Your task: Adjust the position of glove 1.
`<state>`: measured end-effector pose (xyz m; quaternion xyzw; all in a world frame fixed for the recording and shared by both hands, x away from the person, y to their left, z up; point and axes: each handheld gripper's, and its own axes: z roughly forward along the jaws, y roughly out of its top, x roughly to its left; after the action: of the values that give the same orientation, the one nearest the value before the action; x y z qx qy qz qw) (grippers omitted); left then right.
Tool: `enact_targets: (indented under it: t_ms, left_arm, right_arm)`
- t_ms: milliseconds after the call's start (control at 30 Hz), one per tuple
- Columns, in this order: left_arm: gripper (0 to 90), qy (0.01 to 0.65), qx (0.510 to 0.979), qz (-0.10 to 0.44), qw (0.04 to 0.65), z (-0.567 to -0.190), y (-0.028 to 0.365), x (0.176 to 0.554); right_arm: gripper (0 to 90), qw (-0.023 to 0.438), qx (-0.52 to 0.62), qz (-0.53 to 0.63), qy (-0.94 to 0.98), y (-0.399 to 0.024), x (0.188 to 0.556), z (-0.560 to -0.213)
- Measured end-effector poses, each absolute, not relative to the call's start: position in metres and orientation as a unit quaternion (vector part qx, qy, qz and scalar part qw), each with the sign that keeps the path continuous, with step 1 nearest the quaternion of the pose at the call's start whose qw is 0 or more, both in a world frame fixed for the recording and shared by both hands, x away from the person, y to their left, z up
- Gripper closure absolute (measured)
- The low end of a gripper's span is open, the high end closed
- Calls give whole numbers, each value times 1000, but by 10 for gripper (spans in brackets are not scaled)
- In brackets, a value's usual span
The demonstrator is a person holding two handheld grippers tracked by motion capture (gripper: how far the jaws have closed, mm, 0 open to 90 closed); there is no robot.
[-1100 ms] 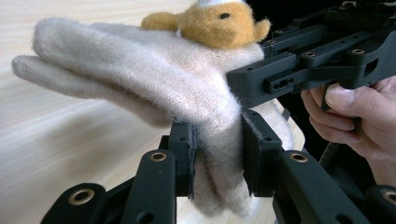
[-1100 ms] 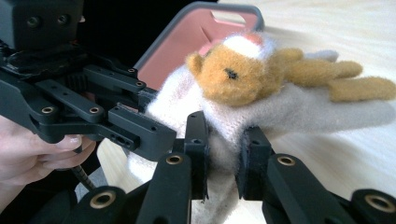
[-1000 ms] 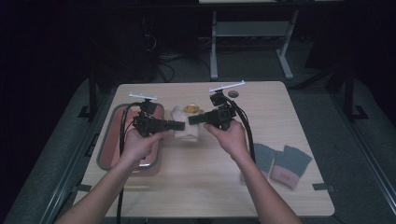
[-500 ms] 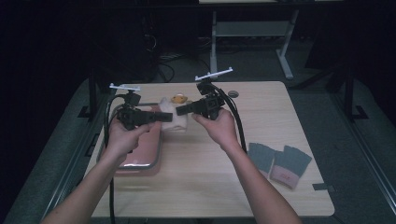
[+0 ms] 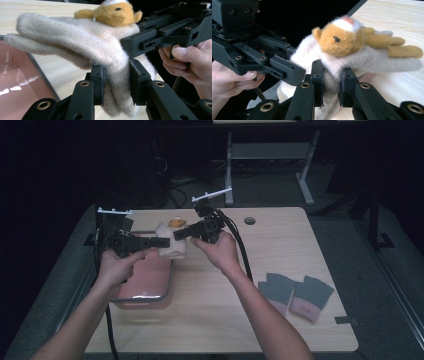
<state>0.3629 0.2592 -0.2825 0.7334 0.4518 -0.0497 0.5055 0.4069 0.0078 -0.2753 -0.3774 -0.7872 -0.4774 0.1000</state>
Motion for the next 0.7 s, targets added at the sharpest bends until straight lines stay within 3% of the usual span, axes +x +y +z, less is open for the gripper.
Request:
enact_targets:
  t_ms: [700]
  left_arm:
    - [686,478,722,-29,499,-287,303,359]
  right_arm:
    - [772,124,-355,-471,-798,55,421,-282]
